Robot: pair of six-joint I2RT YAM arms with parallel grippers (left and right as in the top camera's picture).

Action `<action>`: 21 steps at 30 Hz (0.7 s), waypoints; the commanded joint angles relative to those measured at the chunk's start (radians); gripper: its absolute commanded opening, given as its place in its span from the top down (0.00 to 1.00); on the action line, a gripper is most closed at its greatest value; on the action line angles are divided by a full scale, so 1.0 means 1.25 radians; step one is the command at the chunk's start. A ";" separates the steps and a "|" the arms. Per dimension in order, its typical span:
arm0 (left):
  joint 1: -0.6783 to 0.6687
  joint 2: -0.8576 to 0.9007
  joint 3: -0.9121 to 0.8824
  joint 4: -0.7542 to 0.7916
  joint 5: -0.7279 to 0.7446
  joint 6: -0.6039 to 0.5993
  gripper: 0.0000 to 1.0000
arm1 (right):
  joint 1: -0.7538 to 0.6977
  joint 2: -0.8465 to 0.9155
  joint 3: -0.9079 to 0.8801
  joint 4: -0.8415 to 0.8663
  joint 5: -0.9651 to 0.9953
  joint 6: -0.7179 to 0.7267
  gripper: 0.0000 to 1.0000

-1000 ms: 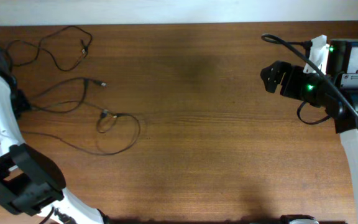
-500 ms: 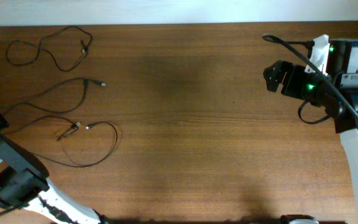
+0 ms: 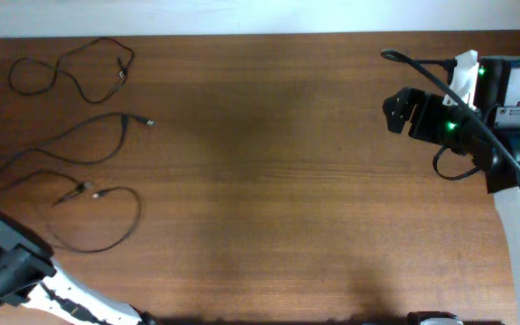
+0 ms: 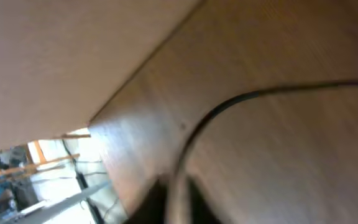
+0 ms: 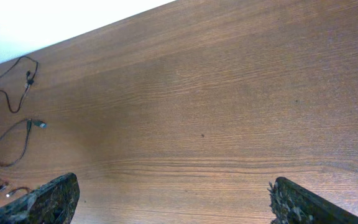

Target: Untangle cables

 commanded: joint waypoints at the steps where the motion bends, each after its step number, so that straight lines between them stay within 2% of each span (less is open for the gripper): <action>1: 0.049 0.007 0.003 0.027 0.043 0.010 0.18 | -0.002 -0.002 0.009 0.004 0.007 0.002 0.01; 2: 0.057 0.007 0.003 0.030 0.062 0.010 0.05 | -0.002 -0.002 0.009 0.004 0.007 0.002 0.01; 3: 0.067 0.007 0.003 0.036 0.088 0.021 0.01 | -0.002 -0.002 0.009 0.006 0.007 0.002 0.01; 7: 0.071 0.007 0.003 0.042 0.152 0.064 0.01 | -0.002 -0.001 0.009 0.007 0.007 0.002 0.02; 12: 0.070 0.007 0.003 0.042 0.331 0.126 0.00 | -0.002 0.001 0.009 0.006 0.007 0.002 0.01; 14: 0.070 0.007 0.003 0.031 0.356 0.125 0.08 | -0.002 0.001 0.009 0.006 0.007 0.002 0.02; 16: 0.069 0.007 0.003 0.007 0.403 0.113 0.24 | -0.001 0.001 0.009 0.006 0.007 0.002 0.01; 18: 0.069 0.007 0.003 -0.011 0.470 0.075 0.30 | -0.001 0.001 0.009 0.006 0.007 0.002 0.01; 19: 0.069 0.007 0.003 -0.024 0.540 0.049 0.45 | -0.001 0.001 0.009 0.006 0.007 0.002 0.02; 21: 0.066 0.007 0.003 -0.034 0.570 0.028 0.45 | -0.001 0.001 0.009 0.006 0.007 0.002 0.01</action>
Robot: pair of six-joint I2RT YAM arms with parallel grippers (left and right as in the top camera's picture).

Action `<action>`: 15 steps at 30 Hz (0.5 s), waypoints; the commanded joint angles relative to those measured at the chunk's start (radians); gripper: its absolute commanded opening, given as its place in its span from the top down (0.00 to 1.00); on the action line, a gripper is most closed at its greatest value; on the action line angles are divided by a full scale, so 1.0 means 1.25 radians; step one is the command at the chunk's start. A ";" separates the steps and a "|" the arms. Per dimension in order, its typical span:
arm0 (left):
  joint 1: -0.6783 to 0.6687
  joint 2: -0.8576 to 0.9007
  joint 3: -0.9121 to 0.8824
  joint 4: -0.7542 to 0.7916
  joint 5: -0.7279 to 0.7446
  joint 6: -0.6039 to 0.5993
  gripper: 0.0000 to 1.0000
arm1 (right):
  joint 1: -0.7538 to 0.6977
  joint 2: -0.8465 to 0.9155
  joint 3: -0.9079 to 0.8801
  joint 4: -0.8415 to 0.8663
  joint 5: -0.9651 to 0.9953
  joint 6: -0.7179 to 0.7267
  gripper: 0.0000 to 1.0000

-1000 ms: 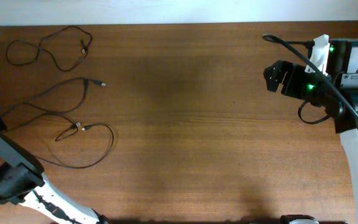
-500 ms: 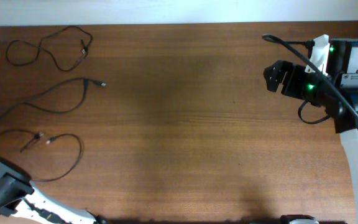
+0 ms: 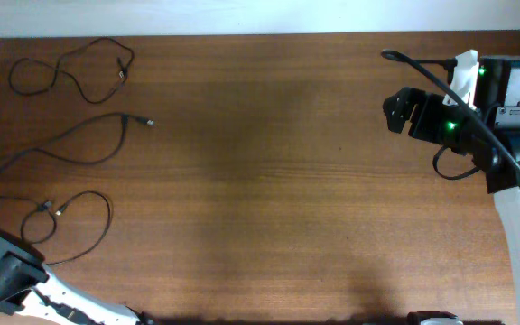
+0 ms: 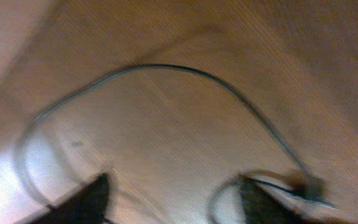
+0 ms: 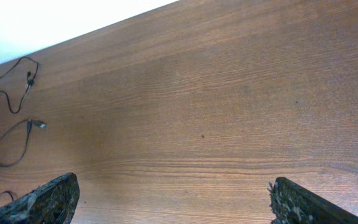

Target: Untangle cables

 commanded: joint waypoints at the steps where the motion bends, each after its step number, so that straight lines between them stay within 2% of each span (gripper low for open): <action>1: -0.007 0.007 0.003 -0.019 0.145 -0.072 0.42 | -0.001 0.002 0.009 0.003 0.007 0.001 0.01; 5: -0.032 0.008 0.003 -0.029 0.167 -0.114 0.40 | -0.001 0.002 0.009 0.002 0.007 0.001 0.01; 7: -0.050 0.012 0.003 -0.029 0.184 -0.130 0.36 | -0.001 0.002 0.009 0.004 0.007 0.001 0.01; 9: -0.070 0.024 0.003 -0.029 0.175 -0.187 0.34 | -0.001 0.002 0.009 0.004 0.007 0.001 0.02; 10: -0.079 0.036 0.003 -0.029 0.175 -0.227 0.27 | -0.001 0.002 0.009 0.003 0.007 0.001 0.01; 13: -0.085 0.070 0.003 -0.038 0.150 -0.319 0.26 | -0.001 0.002 0.009 -0.003 0.007 0.001 0.01; 15: -0.085 0.090 0.003 -0.051 0.133 -0.335 0.26 | -0.001 0.002 0.009 -0.008 0.007 0.001 0.01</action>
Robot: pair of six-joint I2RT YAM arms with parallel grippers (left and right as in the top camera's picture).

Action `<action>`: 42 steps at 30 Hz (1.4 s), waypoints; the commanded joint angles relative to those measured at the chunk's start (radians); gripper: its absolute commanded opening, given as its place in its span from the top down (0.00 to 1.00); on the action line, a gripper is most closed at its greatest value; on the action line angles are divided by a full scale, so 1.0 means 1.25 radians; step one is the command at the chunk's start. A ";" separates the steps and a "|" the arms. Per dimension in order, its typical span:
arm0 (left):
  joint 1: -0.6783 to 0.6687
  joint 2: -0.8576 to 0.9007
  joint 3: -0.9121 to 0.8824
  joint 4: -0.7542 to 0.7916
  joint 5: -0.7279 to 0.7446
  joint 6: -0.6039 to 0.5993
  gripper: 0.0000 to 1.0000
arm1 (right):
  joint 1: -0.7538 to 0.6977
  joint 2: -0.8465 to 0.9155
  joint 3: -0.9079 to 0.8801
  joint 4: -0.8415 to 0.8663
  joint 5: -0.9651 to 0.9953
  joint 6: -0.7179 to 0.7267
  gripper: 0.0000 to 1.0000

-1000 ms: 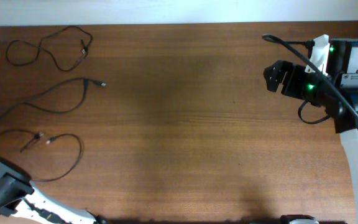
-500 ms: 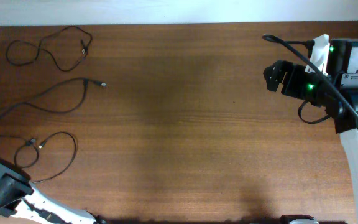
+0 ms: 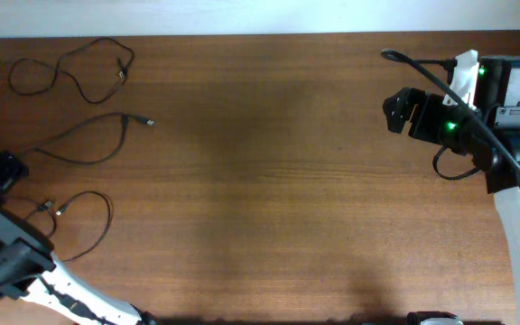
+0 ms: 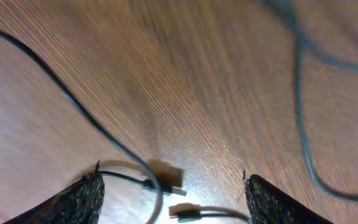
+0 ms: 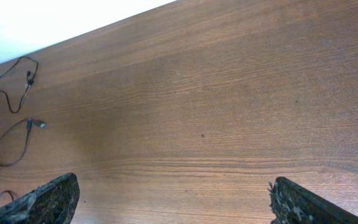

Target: Untangle cables

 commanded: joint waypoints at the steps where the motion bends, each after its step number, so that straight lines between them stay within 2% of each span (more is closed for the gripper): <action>1: 0.008 0.055 0.003 -0.021 -0.040 -0.089 0.26 | -0.001 0.002 0.009 -0.003 0.007 0.002 0.02; 6: 0.008 0.081 0.003 -0.035 -0.145 -0.089 0.28 | -0.001 0.002 0.009 0.002 0.007 0.005 0.01; 8: 0.008 0.081 0.003 -0.018 -0.144 -0.089 0.34 | -0.001 0.001 0.009 0.002 0.006 0.004 0.02; 9: 0.008 0.081 0.003 -0.011 -0.144 -0.089 0.40 | -0.001 0.002 0.009 0.002 0.006 0.004 0.01; 15: 0.007 0.081 0.003 0.004 -0.141 -0.089 0.89 | -0.001 0.002 0.009 0.002 0.006 0.004 0.02; 17: 0.007 0.081 0.003 -0.016 -0.137 -0.089 0.97 | -0.001 0.002 0.009 0.002 0.006 0.005 0.02; 19: 0.007 0.081 0.003 -0.047 -0.137 -0.089 1.00 | -0.001 0.001 0.009 0.002 0.006 0.004 0.02; 25: 0.007 0.081 0.003 -0.169 -0.128 -0.088 1.00 | -0.001 0.002 0.009 0.005 0.006 0.004 0.01; 27: 0.007 0.081 0.003 -0.203 -0.070 -0.088 1.00 | -0.001 0.002 0.009 0.007 0.006 0.004 0.01; 30: 0.007 0.081 0.003 -0.233 0.080 -0.079 1.00 | -0.001 0.002 0.009 0.005 0.007 0.004 0.02; 32: 0.007 0.081 0.003 -0.250 0.117 -0.079 1.00 | -0.001 0.001 0.009 0.003 0.007 0.004 0.02; 36: 0.007 0.081 0.003 -0.292 0.114 -0.077 1.00 | -0.001 0.002 0.009 0.003 0.007 0.004 0.01; 38: 0.007 0.081 0.003 -0.310 0.107 -0.042 1.00 | -0.001 0.002 0.009 0.003 0.007 0.004 0.02; 42: 0.007 0.081 0.003 -0.347 -0.038 -0.041 1.00 | -0.001 0.002 0.009 -0.001 0.007 0.004 0.02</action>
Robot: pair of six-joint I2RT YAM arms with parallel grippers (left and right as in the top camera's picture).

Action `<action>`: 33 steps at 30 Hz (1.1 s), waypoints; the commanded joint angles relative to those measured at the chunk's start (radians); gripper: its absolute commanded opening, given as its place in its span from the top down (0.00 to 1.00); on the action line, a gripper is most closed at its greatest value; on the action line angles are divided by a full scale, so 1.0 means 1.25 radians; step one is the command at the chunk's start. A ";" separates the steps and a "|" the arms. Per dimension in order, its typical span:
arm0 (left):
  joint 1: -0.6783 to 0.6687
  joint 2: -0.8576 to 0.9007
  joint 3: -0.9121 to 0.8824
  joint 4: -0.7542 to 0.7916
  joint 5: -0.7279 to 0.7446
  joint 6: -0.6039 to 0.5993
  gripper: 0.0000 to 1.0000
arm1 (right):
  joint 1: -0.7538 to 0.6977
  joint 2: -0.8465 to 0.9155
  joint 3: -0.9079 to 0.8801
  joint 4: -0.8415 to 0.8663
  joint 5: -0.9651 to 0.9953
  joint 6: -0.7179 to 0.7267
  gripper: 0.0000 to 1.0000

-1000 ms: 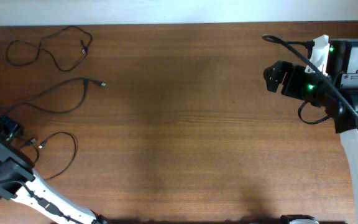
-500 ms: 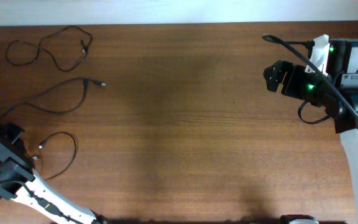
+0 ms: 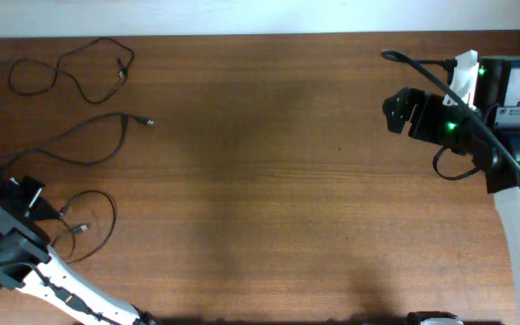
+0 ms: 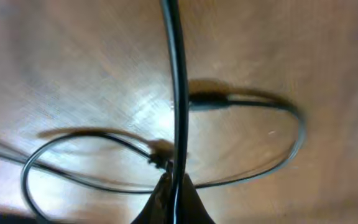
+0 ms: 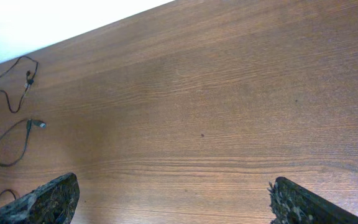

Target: Untangle cables

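Note:
Three black cables lie at the table's left. The top cable (image 3: 70, 70) and the middle cable (image 3: 84, 144) lie apart and loose. The lowest, looped cable (image 3: 97, 230) lies beside my left gripper (image 3: 32, 200). The left wrist view shows that gripper (image 4: 174, 186) shut on a strand of this cable (image 4: 176, 93), which runs straight up from the jaws, with its loop (image 4: 278, 155) and a plug on the wood below. My right gripper (image 5: 174, 180) hangs open and empty over bare wood at the far right (image 3: 395, 110).
The wooden table (image 3: 269, 181) stretches bare between the two arms. Its left edge meets a wall close to the cables. The right arm's base and its own black lead (image 3: 459, 167) stand at the right edge.
My left gripper, open over the looped cable's plugs before, is now shut on a strand of that cable, a little lower. The loop has changed shape slightly. The right arm has not moved.
At first my left gripper was shut on the lowest cable at the front left, its loop spread wide. Then it was open and the loop lay smaller, further left. It stood open above the plugs, and now grips the cable again.

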 commanded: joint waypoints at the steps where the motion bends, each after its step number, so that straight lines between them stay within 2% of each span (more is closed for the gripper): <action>1: 0.005 0.008 0.003 -0.023 -0.129 0.019 1.00 | -0.001 0.002 0.009 -0.002 0.007 0.004 0.01; 5: 0.005 0.008 0.003 -0.042 -0.187 0.019 1.00 | -0.001 0.001 0.009 -0.002 0.007 0.004 0.01; 6: 0.005 0.008 0.003 -0.045 -0.185 0.019 0.91 | -0.001 0.001 0.009 -0.002 0.007 0.004 0.02; 7: 0.005 0.008 0.003 -0.047 -0.185 0.019 0.70 | -0.001 0.002 0.009 -0.002 0.006 0.004 0.01; 9: 0.005 0.008 0.003 -0.048 -0.185 0.019 0.57 | -0.001 0.002 0.009 -0.002 0.007 0.004 0.01; 10: 0.005 0.008 0.003 -0.048 -0.185 0.019 0.36 | -0.001 0.002 0.009 -0.002 0.007 0.004 0.02; 12: 0.005 0.008 0.003 -0.047 -0.185 0.019 0.09 | -0.001 0.002 0.009 -0.002 0.007 0.004 0.02; 13: 0.005 0.008 0.003 -0.040 -0.185 0.019 0.01 | -0.001 0.002 0.009 -0.002 0.007 0.004 0.02; 21: 0.005 0.008 0.033 -0.023 -0.178 0.015 0.01 | -0.001 0.002 0.009 -0.002 0.007 0.004 0.02; 29: 0.005 0.007 0.308 -0.106 -0.175 0.016 0.01 | -0.001 0.001 0.009 -0.003 0.006 0.004 0.01; 31: 0.005 0.007 0.387 -0.141 -0.123 0.016 0.01 | -0.001 0.002 0.008 -0.005 0.001 0.004 0.02; 33: 0.002 0.007 0.447 -0.156 0.026 0.017 0.01 | -0.001 0.002 0.004 -0.009 0.001 0.004 0.01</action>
